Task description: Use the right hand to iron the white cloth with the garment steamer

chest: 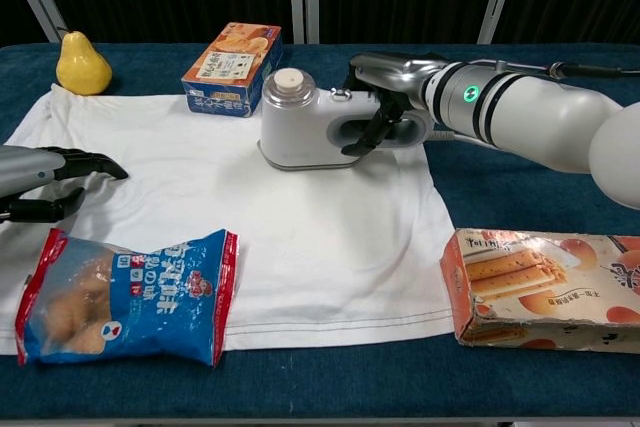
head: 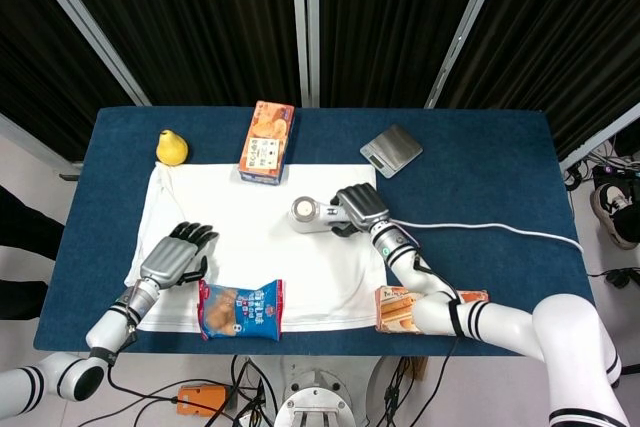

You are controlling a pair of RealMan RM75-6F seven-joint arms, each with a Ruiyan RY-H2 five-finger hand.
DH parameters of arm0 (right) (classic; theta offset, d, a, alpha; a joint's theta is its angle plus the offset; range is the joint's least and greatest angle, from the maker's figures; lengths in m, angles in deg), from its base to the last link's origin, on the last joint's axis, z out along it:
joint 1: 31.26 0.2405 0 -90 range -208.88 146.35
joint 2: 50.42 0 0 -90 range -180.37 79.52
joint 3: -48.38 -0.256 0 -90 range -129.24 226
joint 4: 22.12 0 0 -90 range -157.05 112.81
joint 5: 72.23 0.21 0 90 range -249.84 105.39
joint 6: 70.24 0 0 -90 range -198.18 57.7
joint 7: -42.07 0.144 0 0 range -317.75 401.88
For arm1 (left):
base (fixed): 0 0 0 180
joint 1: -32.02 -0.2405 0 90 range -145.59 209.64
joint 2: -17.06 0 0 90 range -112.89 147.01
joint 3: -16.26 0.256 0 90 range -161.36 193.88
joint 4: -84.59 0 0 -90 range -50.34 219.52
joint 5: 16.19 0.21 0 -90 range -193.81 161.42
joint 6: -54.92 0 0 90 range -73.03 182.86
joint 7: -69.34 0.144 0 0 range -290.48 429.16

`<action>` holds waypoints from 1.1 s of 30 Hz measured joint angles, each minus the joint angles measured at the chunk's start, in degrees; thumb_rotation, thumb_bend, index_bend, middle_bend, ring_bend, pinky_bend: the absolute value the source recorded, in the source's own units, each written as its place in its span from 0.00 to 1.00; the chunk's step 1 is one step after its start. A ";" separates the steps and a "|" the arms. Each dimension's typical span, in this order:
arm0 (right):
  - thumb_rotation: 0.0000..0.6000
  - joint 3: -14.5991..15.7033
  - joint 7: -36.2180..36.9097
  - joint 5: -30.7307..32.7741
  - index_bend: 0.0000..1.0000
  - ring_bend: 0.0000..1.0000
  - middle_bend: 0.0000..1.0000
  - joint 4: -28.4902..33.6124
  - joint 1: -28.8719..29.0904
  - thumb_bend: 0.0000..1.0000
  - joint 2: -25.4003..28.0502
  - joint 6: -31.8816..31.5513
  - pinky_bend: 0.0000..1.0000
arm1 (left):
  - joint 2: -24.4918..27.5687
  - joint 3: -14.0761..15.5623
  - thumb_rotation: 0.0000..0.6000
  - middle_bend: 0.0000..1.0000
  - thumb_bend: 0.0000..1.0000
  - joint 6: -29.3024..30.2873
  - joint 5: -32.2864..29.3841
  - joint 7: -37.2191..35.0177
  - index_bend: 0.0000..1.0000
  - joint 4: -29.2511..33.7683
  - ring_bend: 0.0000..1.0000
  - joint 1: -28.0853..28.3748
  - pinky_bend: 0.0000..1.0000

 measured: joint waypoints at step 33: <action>1.00 5.24 -0.25 -8.42 1.00 0.92 0.90 16.79 -5.23 0.41 11.13 1.06 0.65 | 0.28 0.21 0.17 0.06 0.58 1.06 -0.61 1.09 0.11 1.02 0.00 -0.08 0.00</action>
